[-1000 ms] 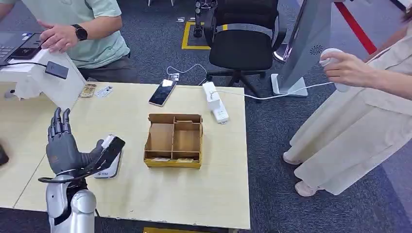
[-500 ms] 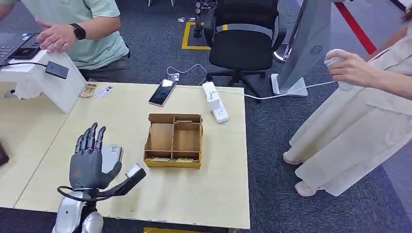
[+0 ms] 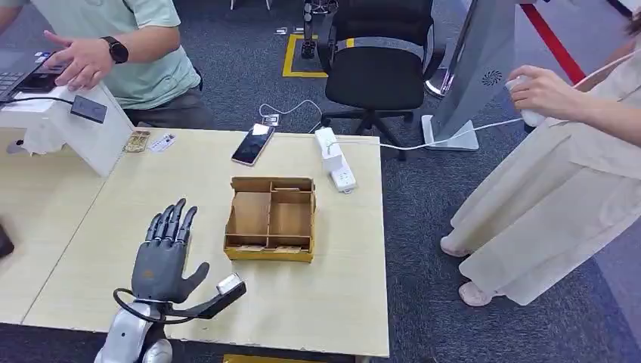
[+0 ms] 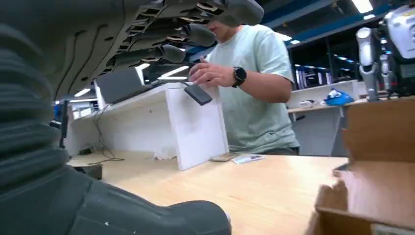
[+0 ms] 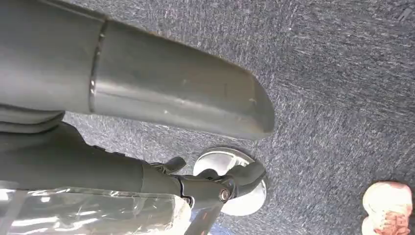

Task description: Pass the card to the sensor for recognition and then transmit it.

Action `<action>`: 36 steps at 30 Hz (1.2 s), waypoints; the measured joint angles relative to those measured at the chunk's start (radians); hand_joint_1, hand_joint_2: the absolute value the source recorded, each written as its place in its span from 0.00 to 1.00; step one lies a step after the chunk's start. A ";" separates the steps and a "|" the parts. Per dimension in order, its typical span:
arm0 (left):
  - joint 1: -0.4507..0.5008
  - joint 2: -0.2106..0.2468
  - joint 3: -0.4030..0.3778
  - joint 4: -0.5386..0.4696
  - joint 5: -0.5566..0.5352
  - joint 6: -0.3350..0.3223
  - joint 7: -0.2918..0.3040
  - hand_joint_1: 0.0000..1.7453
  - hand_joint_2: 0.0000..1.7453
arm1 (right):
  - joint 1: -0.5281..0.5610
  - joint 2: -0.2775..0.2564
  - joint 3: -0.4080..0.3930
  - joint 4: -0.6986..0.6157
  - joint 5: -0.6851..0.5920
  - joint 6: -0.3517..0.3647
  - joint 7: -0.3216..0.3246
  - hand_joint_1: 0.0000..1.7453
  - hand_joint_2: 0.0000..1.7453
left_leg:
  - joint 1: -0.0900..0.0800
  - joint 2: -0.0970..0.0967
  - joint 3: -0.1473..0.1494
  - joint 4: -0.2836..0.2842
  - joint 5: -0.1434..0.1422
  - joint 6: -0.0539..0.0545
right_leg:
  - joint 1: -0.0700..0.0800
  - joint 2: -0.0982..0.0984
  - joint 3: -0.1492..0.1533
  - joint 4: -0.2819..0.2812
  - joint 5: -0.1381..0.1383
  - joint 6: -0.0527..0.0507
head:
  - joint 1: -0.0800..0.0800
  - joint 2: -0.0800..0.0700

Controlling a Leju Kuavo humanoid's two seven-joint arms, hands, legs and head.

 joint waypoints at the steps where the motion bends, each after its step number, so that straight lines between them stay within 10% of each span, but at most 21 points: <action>1: 0.000 0.006 -0.011 0.004 0.003 -0.005 0.000 0.00 1.00 | -0.001 0.000 0.000 0.001 0.000 0.000 0.000 0.00 0.00 | 0.000 0.000 0.000 0.000 0.000 0.000 | 0.000 0.000 0.000 0.000 0.000 0.000 | 0.000 0.000; 36: -0.055 0.167 -0.183 0.085 0.092 -0.117 -0.011 0.00 1.00 | -0.026 -0.015 0.071 0.050 0.001 -0.003 0.023 0.00 0.00 | 0.000 0.000 0.000 0.000 0.000 0.000 | 0.000 0.000 0.000 0.000 0.000 0.000 | 0.000 0.000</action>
